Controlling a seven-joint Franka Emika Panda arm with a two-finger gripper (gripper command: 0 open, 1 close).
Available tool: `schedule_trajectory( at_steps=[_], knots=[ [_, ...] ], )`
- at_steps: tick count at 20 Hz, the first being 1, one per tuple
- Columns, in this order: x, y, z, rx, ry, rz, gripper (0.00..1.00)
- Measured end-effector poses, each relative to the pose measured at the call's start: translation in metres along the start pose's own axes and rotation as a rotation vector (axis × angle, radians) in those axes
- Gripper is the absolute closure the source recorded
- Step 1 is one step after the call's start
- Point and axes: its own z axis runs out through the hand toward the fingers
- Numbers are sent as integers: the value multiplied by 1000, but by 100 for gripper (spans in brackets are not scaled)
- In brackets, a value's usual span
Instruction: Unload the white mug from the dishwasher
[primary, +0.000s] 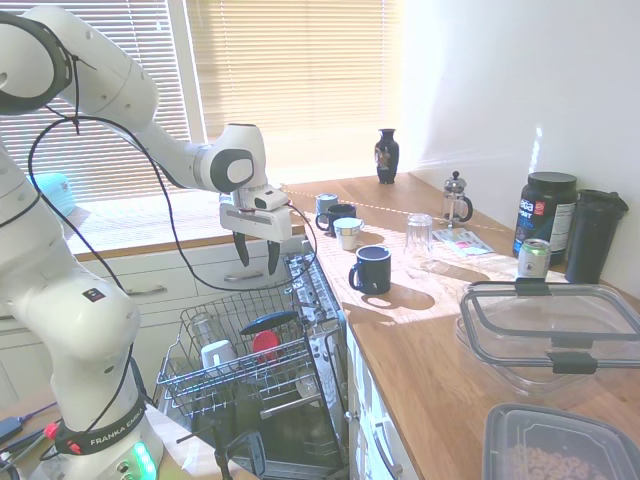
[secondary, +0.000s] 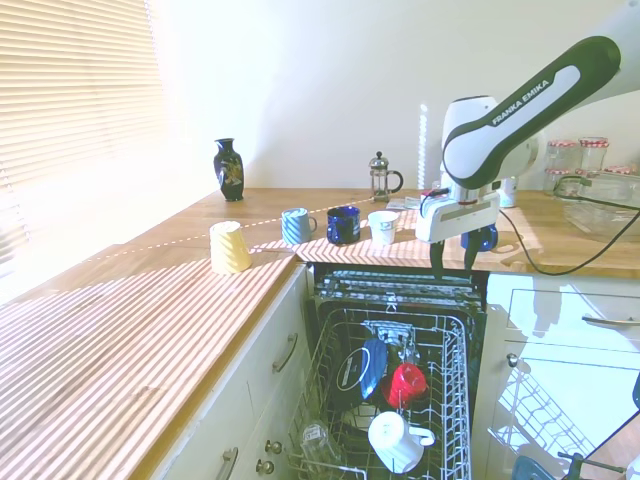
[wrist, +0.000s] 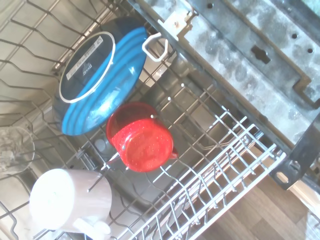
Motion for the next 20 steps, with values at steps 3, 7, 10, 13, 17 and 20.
schedule_trajectory(
  at_steps=[3, 7, 10, 13, 17, 20],
  knots=[
    [-1, -1, 2, -4, -2, -4, 0],
    [-13, -5, 21, -32, -15, -39, 0],
    [-36, -5, 46, -60, -25, -83, 0],
    [-72, -4, 74, -103, -26, -160, 0],
    [-126, -16, 101, -159, -21, -278, 0],
    [-156, -27, 123, -177, -37, -368, 0]
  ],
)
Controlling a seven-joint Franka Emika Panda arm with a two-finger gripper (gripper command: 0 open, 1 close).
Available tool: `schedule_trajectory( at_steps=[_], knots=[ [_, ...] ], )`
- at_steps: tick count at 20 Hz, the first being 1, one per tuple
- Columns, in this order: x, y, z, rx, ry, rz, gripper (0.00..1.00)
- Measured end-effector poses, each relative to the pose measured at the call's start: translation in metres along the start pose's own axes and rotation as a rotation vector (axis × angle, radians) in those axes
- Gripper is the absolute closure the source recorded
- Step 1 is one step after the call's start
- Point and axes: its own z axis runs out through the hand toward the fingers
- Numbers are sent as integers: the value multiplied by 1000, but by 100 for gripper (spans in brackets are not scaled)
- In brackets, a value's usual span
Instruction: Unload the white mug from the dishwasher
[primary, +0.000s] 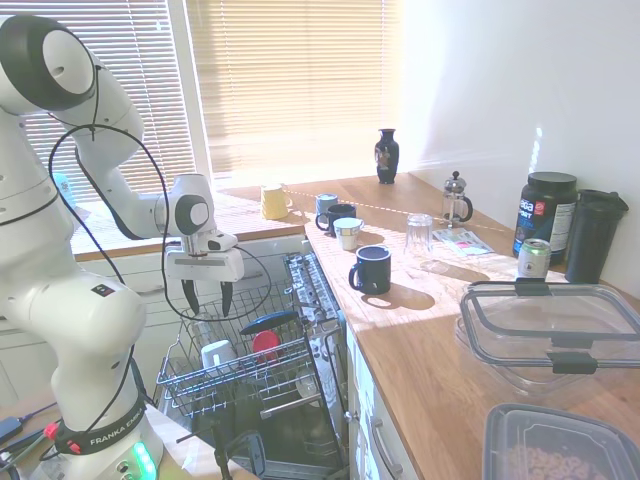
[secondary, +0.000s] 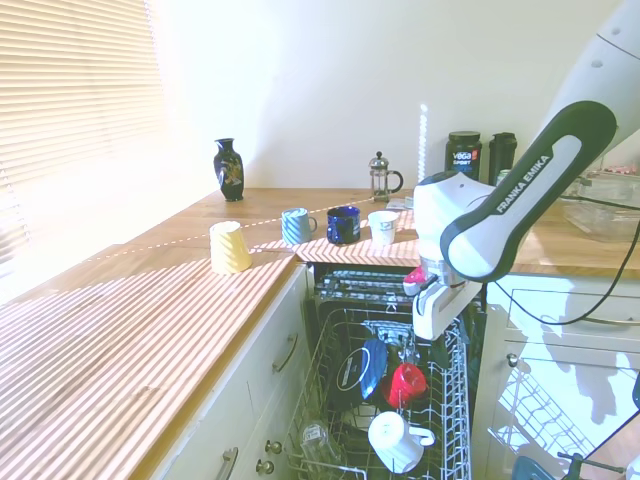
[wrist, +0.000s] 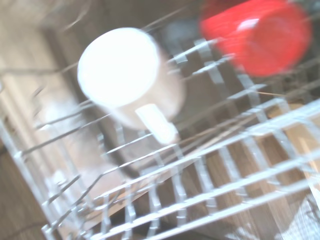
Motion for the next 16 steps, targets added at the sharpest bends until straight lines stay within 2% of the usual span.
schedule_trajectory(
  at_steps=[5, 10, 16],
  knots=[
    [-27, -24, 41, -31, -14, -134, 0],
    [-46, -48, 83, -70, -31, -223, 0],
    [-42, -85, 117, -136, 0, -249, 0]
  ],
)
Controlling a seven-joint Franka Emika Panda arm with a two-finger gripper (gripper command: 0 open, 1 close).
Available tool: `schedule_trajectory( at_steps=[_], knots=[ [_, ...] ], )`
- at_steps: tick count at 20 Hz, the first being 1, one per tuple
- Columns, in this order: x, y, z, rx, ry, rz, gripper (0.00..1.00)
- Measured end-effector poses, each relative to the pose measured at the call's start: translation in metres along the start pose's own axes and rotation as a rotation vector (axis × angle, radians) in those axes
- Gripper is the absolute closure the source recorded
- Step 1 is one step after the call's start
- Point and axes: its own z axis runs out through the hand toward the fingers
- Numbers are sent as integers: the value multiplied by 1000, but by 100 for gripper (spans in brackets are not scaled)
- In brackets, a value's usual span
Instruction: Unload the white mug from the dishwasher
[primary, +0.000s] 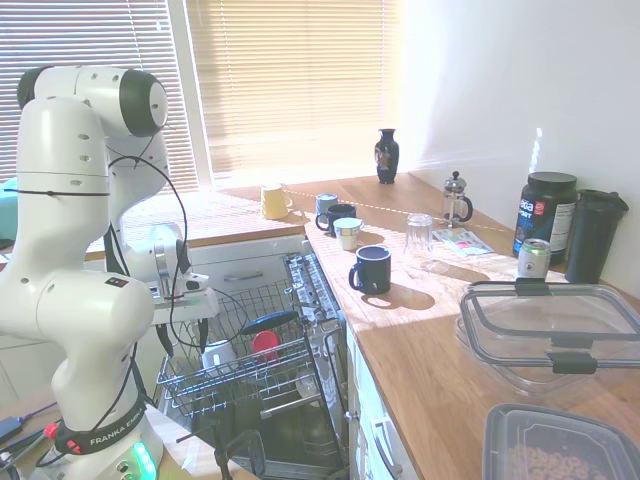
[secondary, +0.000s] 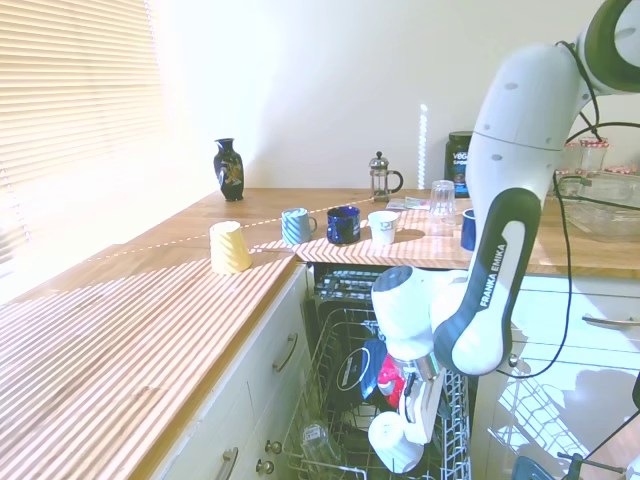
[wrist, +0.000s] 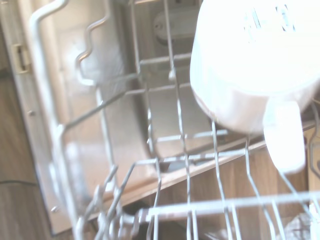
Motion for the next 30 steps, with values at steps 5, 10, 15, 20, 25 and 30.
schedule_trajectory(
  at_steps=[5, 10, 15, 20, 25, 30],
  knots=[
    [14, -18, 30, -46, -9, -15, 0],
    [23, -28, 53, -77, -15, -24, 0],
    [35, -30, 63, -86, -13, -21, 0],
    [40, -30, 56, -94, 2, -30, 0],
    [46, -29, 36, -95, 30, -52, 0],
    [63, -17, 44, -108, 29, -88, 0]
  ],
)
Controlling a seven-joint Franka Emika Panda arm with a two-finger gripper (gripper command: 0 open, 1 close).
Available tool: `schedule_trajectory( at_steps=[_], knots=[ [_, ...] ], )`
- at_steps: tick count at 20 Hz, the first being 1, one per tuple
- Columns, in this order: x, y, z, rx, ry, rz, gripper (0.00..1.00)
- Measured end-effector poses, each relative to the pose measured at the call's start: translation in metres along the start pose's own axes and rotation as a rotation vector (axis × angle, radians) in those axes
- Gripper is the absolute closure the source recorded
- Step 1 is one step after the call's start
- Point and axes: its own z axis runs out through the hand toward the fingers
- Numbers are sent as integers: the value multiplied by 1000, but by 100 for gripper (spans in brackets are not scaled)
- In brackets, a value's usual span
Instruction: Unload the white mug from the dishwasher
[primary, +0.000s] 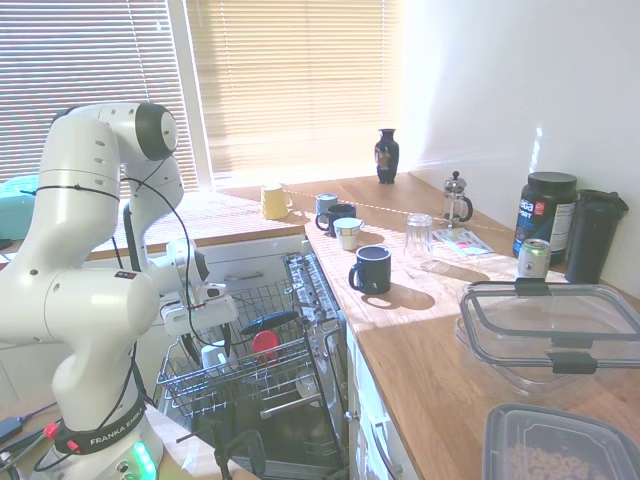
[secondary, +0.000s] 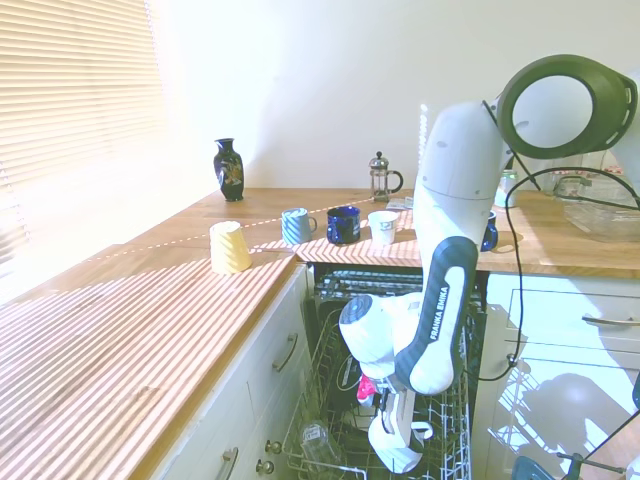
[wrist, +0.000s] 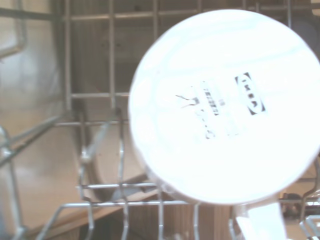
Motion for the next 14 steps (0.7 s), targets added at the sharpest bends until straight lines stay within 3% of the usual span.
schedule_trajectory(
  at_steps=[6, 7, 14],
  knots=[
    [20, -7, 11, -10, 0, -37, 0],
    [22, -8, 15, -17, -6, -39, 100],
    [20, -4, 45, -60, -44, -54, 100]
  ],
)
